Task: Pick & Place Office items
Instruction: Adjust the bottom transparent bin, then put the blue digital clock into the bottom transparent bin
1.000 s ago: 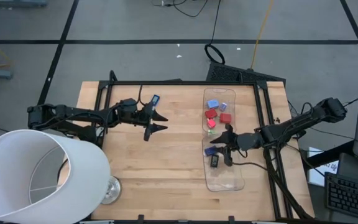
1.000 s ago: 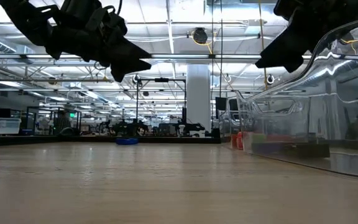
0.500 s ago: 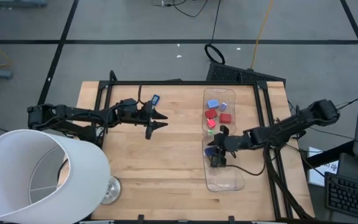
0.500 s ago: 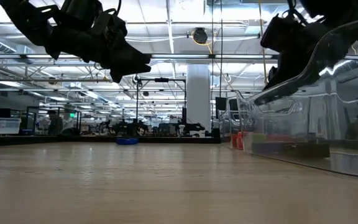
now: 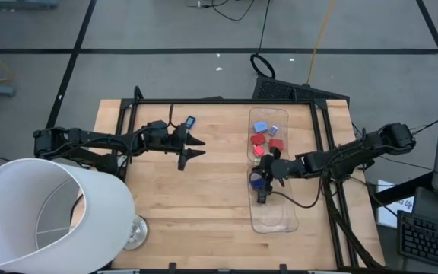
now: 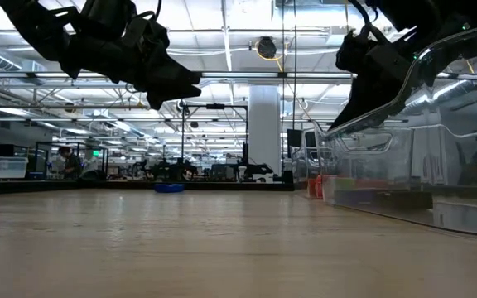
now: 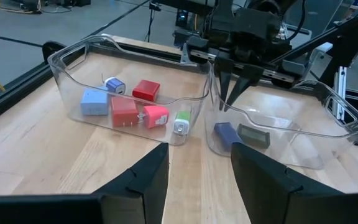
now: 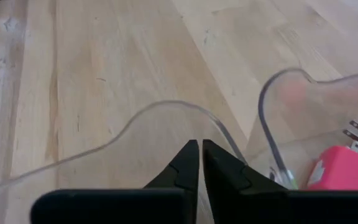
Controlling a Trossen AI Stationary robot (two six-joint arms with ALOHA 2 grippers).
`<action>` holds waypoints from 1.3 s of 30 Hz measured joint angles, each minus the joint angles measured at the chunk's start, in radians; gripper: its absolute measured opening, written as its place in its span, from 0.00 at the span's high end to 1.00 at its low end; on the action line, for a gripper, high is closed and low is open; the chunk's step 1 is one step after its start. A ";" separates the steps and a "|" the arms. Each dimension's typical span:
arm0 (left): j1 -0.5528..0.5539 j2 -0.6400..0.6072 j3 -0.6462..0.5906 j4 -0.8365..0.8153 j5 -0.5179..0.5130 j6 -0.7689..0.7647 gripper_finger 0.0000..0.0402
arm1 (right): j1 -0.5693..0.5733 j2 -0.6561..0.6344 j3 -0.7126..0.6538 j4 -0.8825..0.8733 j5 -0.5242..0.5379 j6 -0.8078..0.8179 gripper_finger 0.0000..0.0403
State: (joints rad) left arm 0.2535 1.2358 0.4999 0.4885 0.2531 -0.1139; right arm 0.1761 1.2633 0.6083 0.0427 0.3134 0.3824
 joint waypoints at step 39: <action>0.127 0.050 0.000 -0.360 -0.621 -0.350 0.22 | 0.118 -0.088 0.000 0.536 -0.057 -0.328 0.64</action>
State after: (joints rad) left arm 0.3807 1.2862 0.5003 0.1282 -0.3683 -0.4639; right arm 0.2939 1.1751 0.6083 0.5786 0.2565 0.0547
